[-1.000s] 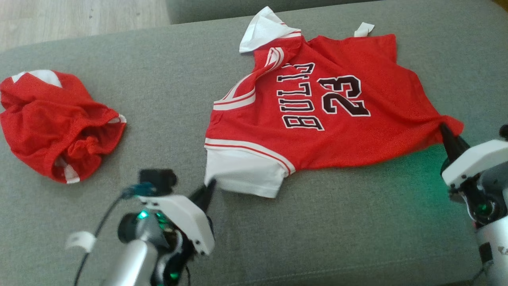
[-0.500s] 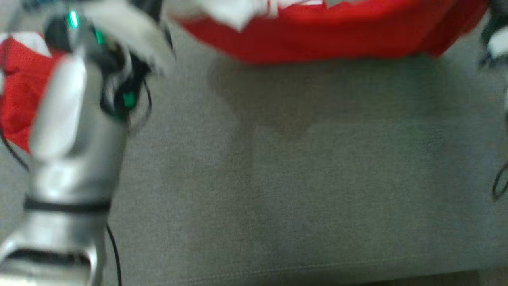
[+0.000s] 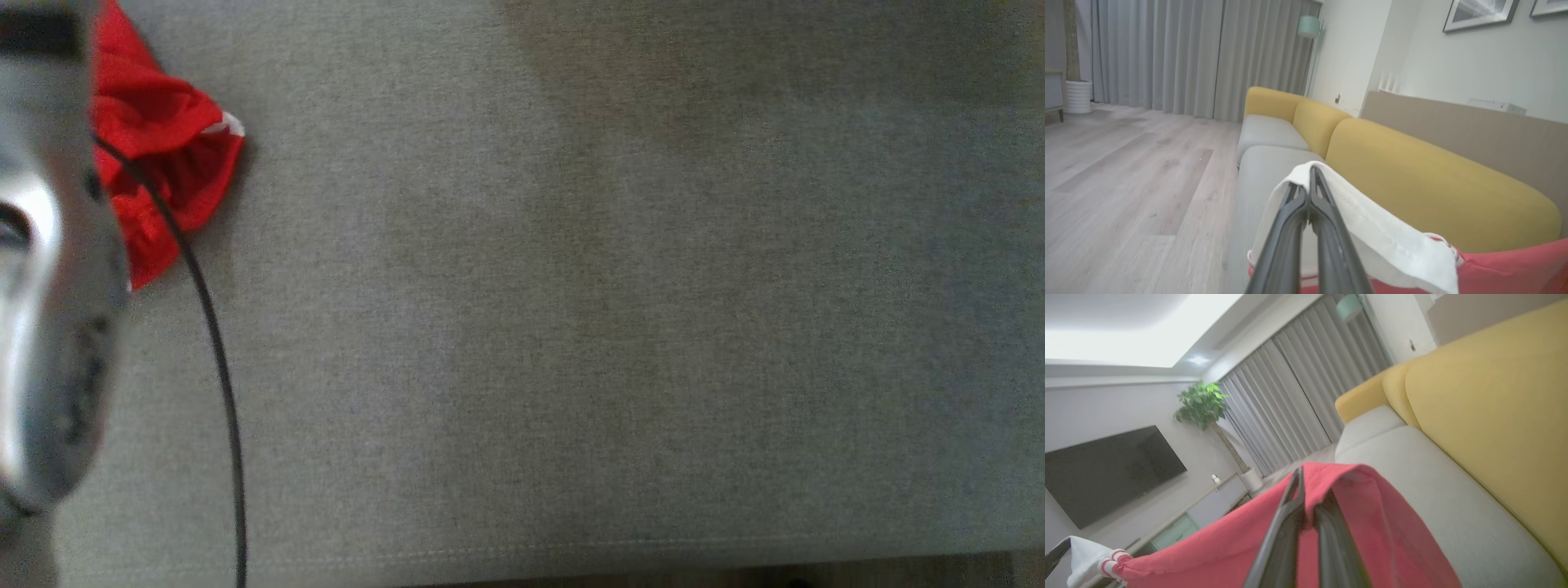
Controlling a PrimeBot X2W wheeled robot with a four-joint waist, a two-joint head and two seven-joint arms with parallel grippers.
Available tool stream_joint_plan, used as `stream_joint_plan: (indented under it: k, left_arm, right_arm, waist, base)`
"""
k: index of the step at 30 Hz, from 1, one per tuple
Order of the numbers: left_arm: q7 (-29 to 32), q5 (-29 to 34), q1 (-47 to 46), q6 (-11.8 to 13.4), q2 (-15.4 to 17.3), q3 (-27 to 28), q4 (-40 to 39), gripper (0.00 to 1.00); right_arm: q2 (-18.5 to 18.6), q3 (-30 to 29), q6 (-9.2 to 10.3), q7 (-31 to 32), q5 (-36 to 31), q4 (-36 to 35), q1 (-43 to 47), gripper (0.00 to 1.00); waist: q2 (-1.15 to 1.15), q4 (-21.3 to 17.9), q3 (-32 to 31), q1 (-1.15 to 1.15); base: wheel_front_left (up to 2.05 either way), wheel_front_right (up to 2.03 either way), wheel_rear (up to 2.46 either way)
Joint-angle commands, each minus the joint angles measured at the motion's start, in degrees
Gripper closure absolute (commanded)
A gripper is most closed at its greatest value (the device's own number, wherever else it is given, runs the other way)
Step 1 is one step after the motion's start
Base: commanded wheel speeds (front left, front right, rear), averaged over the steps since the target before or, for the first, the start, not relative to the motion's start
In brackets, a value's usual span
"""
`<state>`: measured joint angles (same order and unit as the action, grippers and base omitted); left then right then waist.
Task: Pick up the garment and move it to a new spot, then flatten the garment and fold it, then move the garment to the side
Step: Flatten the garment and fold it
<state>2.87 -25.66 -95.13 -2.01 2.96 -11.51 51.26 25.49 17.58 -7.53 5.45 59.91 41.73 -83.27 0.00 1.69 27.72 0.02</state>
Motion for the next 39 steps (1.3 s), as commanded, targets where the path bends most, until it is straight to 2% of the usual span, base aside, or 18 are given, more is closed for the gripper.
stream_joint_plan:
  k: [1,10,13,16,22,27,30,34,35,39]
  left_arm:
    - [-0.82,-0.07,-4.73,0.13,2.37,1.09,-1.15,1.00]
    - [-2.62,0.44,-22.86,1.20,3.34,1.47,7.66,1.00]
    - [-2.46,0.55,-25.96,1.61,3.39,1.27,10.29,1.00]
    - [-2.70,-0.08,-26.65,0.56,3.09,1.27,12.77,1.00]
    - [-2.92,0.58,-22.64,-3.12,2.59,-1.39,17.41,1.00]
    - [-2.35,0.38,-15.91,-5.17,3.26,-3.88,19.34,1.00]
    - [2.25,-0.84,-10.16,-5.43,3.18,-7.04,19.41,1.00]
    - [13.09,-5.68,-0.38,-5.46,4.52,-13.88,14.65,1.00]
    - [13.09,-5.68,-0.38,-5.46,4.52,-13.88,14.65,1.00]
    - [26.54,-13.85,8.95,-5.47,9.76,-20.45,5.60,1.00]
  right_arm:
    - [0.73,-0.33,0.04,-0.73,0.99,-1.43,-3.47,1.00]
    - [1.49,3.34,0.04,-1.89,3.76,2.53,-21.06,1.00]
    - [1.52,7.19,0.04,-0.97,2.76,3.69,-23.30,1.00]
    - [1.12,9.98,0.04,0.00,4.18,4.34,-22.62,1.00]
    - [1.77,15.54,0.04,1.12,7.84,3.00,-17.46,1.00]
    - [2.99,19.50,0.04,2.16,12.79,0.57,-9.32,1.00]
    - [3.72,21.70,0.04,3.94,16.50,-0.59,-3.05,1.00]
    - [4.86,25.12,0.04,6.61,20.12,-2.99,5.23,1.00]
    - [4.86,25.12,0.04,6.61,20.12,-2.99,5.23,1.00]
    - [6.55,28.17,0.04,9.59,22.98,-5.76,12.38,1.00]
  waist:
    - [0.00,0.44,0.12,-0.02]
    - [0.00,1.97,2.14,-0.02]
    - [0.00,2.53,3.16,-0.02]
    - [0.00,3.18,4.12,-0.02]
    - [0.00,4.08,5.39,-0.02]
    - [0.00,3.83,2.73,-0.02]
    - [0.00,3.06,-0.61,-0.02]
    - [0.00,1.76,-5.93,-0.02]
    - [0.00,1.76,-5.93,-0.02]
    - [0.00,0.53,-10.86,-0.02]
  base:
    - [0.00,0.00,0.00]
    - [0.00,0.00,0.00]
    - [0.00,0.00,0.00]
    - [0.00,0.00,0.00]
    - [0.00,0.00,0.00]
    - [0.00,0.00,0.00]
    - [0.00,0.00,0.00]
    - [0.00,0.00,0.00]
    - [0.00,0.00,0.00]
    - [0.00,0.00,0.00]
